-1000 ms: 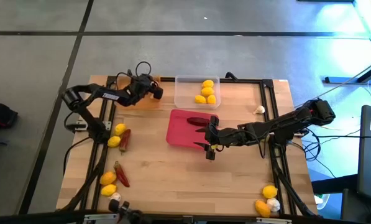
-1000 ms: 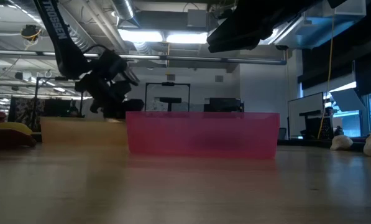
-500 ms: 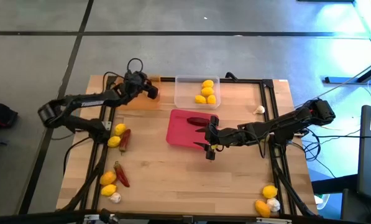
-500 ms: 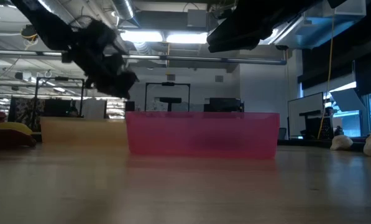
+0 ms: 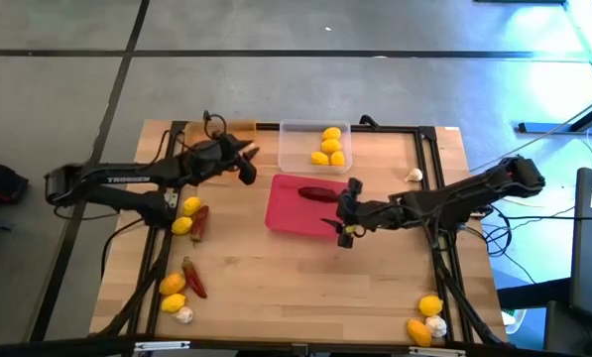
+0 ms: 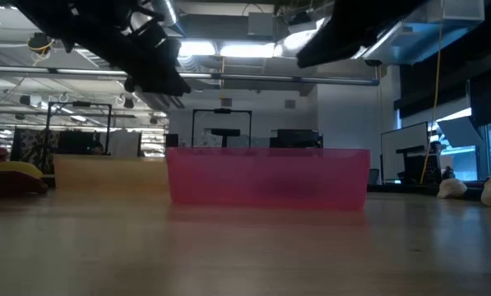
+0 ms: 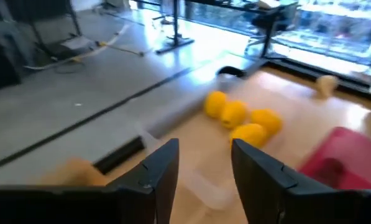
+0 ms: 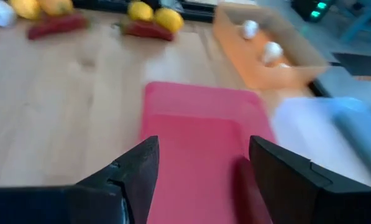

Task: Sort produce into baskets
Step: Put the white garlic in the orange bin

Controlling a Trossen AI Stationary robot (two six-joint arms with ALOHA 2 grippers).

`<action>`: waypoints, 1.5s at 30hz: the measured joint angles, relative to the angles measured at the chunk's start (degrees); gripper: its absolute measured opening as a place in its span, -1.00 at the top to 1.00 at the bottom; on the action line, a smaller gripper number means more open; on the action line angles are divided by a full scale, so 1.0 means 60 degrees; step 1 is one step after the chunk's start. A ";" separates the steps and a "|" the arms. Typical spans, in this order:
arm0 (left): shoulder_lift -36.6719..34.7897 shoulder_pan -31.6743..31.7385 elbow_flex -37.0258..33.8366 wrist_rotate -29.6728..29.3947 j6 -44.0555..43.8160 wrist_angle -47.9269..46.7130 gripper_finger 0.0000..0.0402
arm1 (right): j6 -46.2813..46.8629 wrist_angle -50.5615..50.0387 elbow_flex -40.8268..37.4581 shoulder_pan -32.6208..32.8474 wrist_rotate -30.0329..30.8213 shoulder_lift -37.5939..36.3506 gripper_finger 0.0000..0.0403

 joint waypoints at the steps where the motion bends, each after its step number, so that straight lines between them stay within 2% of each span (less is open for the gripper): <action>1: 0.0000 -0.0193 0.0000 0.0003 -0.0182 0.0002 0.29 | 0.0035 -0.0326 0.0000 0.0000 0.0165 -0.0221 -0.20; 9: 0.0000 -0.1279 0.0000 0.0000 -0.0474 0.0004 0.29 | 0.1115 -0.4038 0.0000 -0.0126 0.2304 -0.1582 -0.20; 12: 0.0000 -0.1418 0.0000 0.0000 -0.0471 0.0007 0.29 | 0.2027 -0.5427 0.0000 -0.0700 0.2464 -0.1701 -0.20; 15: 0.0000 -0.1414 0.0000 -0.0004 -0.0509 0.0014 0.29 | 0.2697 -0.6449 0.0000 -0.1532 0.2060 -0.1601 -0.20; 18: 0.0004 -0.1411 -0.0004 -0.0007 -0.0612 0.0074 0.29 | 0.2684 -0.7023 0.0000 -0.2461 0.1354 -0.1352 -0.20; 26: 0.0007 -0.1411 -0.0004 -0.0011 -0.0646 0.0091 0.29 | 0.0848 -0.7290 0.0000 -0.5129 -0.0672 -0.0364 -0.20; 28: 0.0007 -0.1411 -0.0004 -0.0011 -0.0646 0.0087 0.29 | 0.0337 -0.7431 0.0000 -0.5689 -0.0908 -0.0021 -0.20; 36: 0.0007 -0.1411 -0.0004 -0.0015 -0.0643 0.0080 0.29 | -0.1579 -0.8860 0.0000 -0.7135 -0.0956 0.1786 -0.20; 45: 0.0007 -0.1411 -0.0004 -0.0018 -0.0643 0.0072 0.29 | -0.1922 -0.9264 0.0000 -0.7137 0.0144 0.3863 -0.20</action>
